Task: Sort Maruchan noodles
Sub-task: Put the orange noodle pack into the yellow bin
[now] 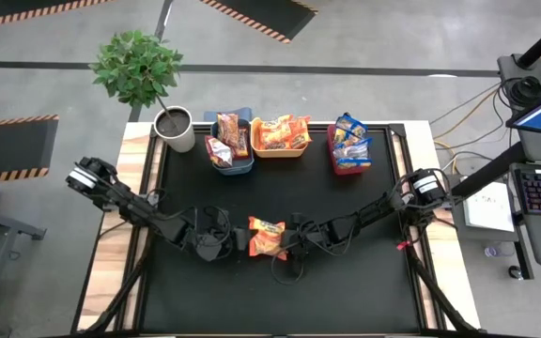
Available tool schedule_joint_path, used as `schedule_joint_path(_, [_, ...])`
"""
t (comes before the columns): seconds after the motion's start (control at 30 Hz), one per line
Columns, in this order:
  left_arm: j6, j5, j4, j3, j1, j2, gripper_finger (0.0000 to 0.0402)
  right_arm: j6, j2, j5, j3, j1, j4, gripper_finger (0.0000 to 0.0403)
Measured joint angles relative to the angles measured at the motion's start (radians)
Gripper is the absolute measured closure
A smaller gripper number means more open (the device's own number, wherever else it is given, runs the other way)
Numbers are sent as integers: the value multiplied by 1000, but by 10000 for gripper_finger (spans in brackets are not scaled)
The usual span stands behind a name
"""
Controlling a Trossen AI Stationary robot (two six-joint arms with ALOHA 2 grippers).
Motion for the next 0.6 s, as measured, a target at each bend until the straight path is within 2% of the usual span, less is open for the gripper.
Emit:
schedule_joint_path(0.1, [7, -1, 0, 20, 2, 30, 112, 0, 1, -1, 0, 0, 9, 394])
schedule_joint_path(0.4, [-45, 71, 0, 128, 12, 226, 113, -3, 1, -3, -1, 0, 16, 394])
schedule_joint_path(0.6, [-45, 96, 0, 144, 14, 251, 139, -3, 1, -1, -1, 0, 17, 394])
